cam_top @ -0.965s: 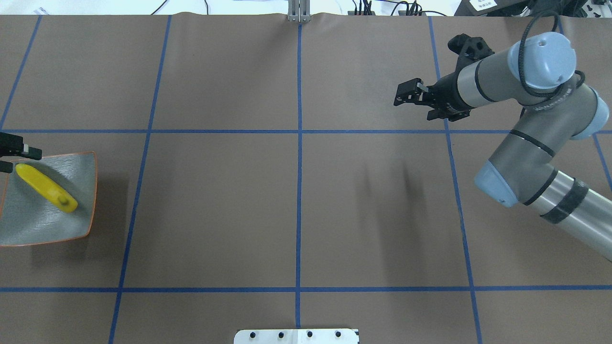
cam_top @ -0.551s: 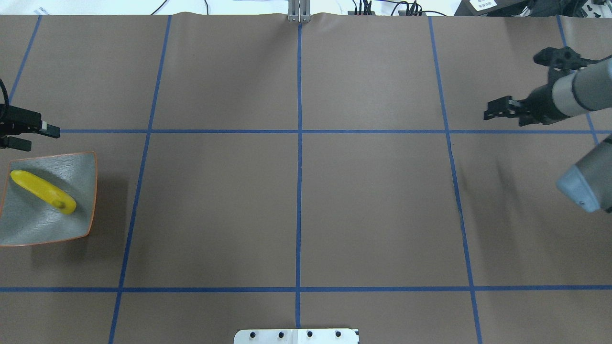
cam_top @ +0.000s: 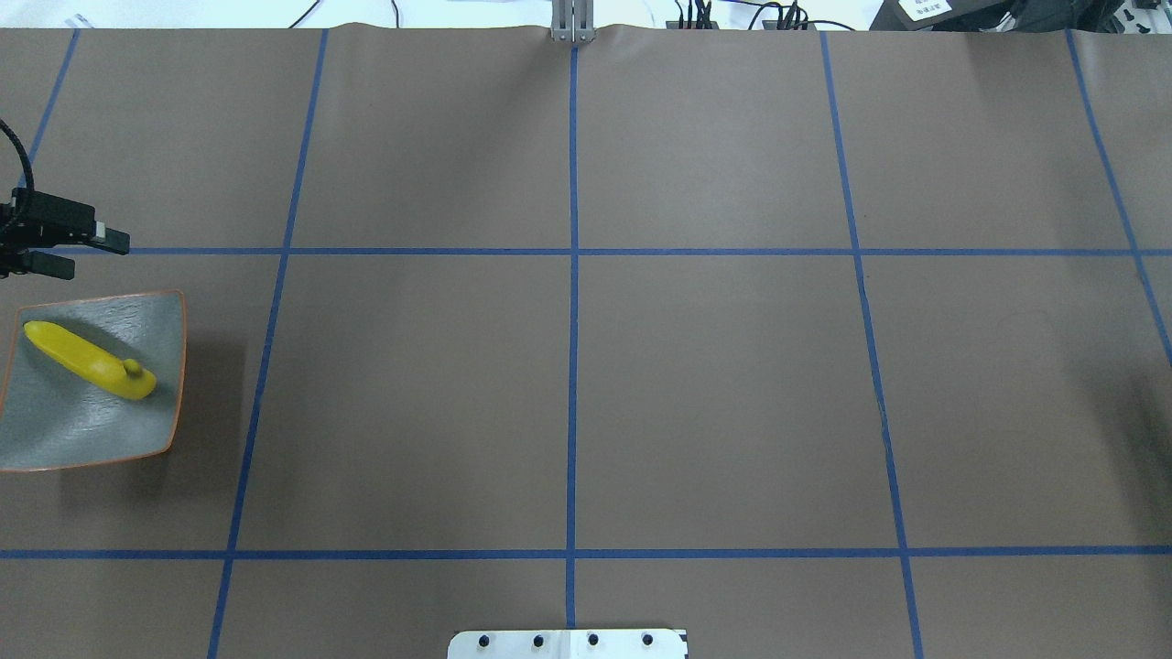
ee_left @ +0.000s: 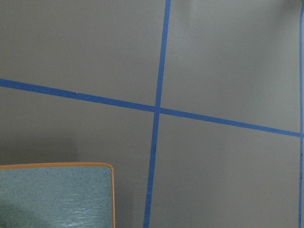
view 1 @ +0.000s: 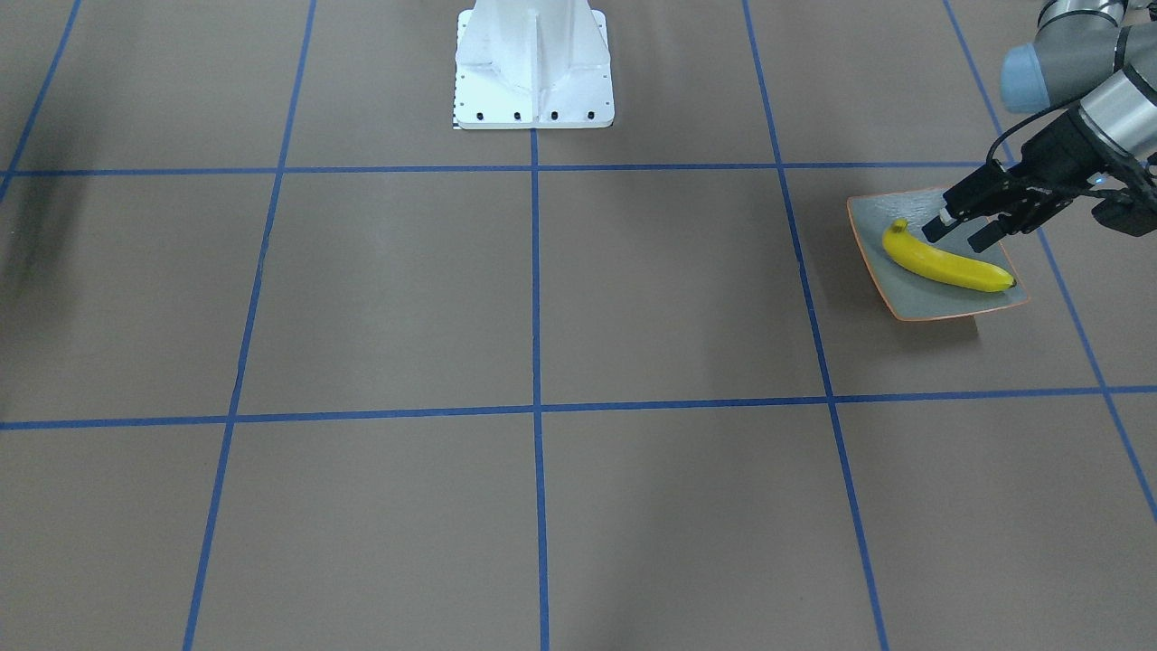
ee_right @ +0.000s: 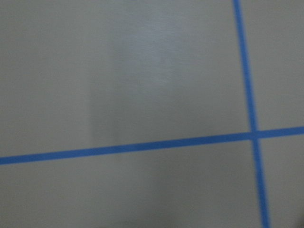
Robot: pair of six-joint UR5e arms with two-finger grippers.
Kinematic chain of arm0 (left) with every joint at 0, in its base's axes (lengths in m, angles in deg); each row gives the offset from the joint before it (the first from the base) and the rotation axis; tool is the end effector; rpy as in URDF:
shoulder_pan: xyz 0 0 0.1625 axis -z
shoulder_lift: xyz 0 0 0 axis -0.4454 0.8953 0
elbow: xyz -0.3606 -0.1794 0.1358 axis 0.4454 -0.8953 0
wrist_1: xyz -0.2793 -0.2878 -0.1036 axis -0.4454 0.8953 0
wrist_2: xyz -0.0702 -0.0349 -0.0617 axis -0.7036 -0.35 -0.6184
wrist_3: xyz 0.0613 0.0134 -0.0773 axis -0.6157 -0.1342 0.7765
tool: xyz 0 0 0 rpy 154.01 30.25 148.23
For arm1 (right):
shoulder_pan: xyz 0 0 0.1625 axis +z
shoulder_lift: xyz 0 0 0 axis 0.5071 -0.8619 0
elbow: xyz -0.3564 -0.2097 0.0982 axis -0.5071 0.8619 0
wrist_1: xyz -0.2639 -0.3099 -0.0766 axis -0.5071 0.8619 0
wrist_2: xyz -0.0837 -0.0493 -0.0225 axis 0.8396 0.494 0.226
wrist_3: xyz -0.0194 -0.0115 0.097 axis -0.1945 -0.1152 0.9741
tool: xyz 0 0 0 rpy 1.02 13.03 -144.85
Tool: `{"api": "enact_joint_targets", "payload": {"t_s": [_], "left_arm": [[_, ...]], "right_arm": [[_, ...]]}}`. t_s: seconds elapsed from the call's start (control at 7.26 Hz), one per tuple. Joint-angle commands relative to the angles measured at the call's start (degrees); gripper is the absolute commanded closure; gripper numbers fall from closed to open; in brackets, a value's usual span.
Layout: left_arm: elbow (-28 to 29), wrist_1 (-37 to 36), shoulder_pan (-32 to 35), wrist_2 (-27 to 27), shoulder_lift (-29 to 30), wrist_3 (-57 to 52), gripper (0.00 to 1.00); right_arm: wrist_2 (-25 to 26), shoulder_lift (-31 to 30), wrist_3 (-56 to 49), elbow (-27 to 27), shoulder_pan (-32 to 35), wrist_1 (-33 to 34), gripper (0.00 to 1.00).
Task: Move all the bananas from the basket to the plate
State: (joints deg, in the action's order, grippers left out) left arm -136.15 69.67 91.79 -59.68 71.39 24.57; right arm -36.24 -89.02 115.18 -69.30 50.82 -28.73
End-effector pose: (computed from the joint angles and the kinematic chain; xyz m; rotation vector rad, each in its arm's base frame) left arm 0.1530 -0.4675 0.4514 0.0948 1.2377 -0.1791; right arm 0.0101 -0.4259 0.6723 0.1464 -0.7128 0.2291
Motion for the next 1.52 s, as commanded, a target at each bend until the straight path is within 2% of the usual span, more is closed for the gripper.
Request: {"api": "enact_joint_targets", "payload": {"t_s": [0.0,0.14,0.28,0.41,0.83,1.38], "left_arm": [[0.43,-0.03,-0.22,0.11,0.41,0.05,0.0],[0.43,-0.03,-0.22,0.11,0.67,0.05,0.0],[0.43,-0.03,-0.22,0.11,0.85,0.05,0.0],[0.34,-0.03,-0.22,0.11,1.02,0.05,0.0],[0.16,0.06,-0.13,0.11,1.03,0.05,0.0],[-0.28,0.06,-0.04,0.11,0.33,0.05,0.0]], "right_arm": [[0.95,-6.85,-13.41,-0.3,9.11,5.27,0.0],[2.78,-7.04,-18.17,-0.47,12.02,10.09,0.0],[4.98,-6.61,-20.92,0.05,12.57,12.4,0.01],[4.82,-6.69,-20.25,0.31,12.57,12.68,0.01],[0.35,-4.41,-17.08,5.3,12.49,14.8,0.01],[-0.71,-2.3,-15.59,7.34,11.61,14.97,0.02]]}}
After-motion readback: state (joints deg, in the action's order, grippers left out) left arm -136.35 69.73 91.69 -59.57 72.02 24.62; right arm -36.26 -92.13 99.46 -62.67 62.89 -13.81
